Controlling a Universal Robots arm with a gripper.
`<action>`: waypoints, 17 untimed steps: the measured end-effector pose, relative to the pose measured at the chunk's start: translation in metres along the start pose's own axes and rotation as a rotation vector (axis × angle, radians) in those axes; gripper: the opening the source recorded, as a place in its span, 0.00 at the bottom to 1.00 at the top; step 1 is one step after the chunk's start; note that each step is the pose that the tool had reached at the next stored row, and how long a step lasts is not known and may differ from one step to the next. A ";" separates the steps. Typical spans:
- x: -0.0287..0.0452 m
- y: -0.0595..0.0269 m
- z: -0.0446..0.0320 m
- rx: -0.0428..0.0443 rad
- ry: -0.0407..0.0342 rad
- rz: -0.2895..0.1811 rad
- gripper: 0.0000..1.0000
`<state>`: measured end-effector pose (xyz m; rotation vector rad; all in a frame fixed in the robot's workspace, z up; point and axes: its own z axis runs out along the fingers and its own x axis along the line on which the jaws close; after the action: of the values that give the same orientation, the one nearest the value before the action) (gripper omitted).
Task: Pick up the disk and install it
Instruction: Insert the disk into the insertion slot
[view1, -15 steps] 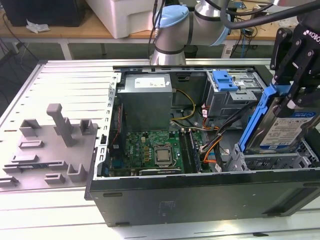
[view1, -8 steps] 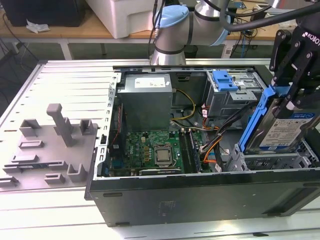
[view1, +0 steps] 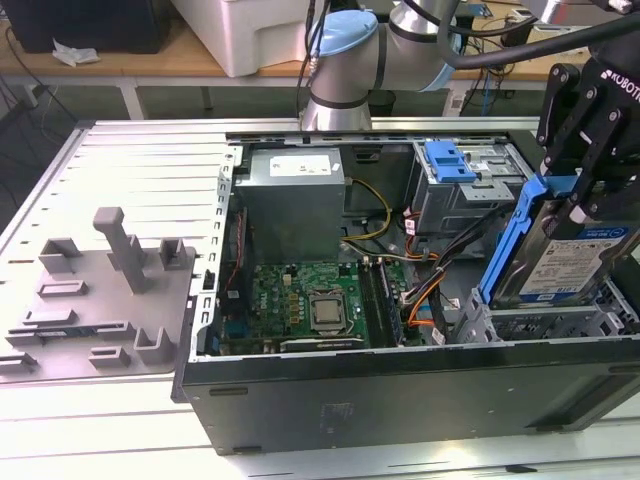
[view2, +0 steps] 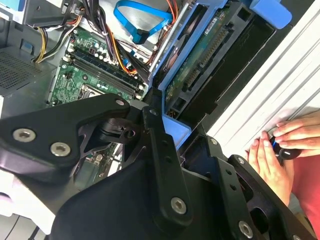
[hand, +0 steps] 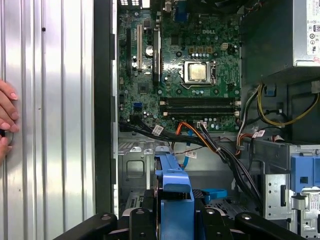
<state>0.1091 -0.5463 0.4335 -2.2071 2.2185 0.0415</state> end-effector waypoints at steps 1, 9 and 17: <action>0.0000 0.0000 0.0000 0.0000 0.0001 0.000 0.37; 0.0000 0.0000 -0.0008 -0.0017 -0.0003 0.000 0.37; -0.0001 0.0000 -0.0049 -0.0055 0.0001 0.001 0.37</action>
<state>0.1091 -0.5464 0.4384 -2.2088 2.2223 0.0476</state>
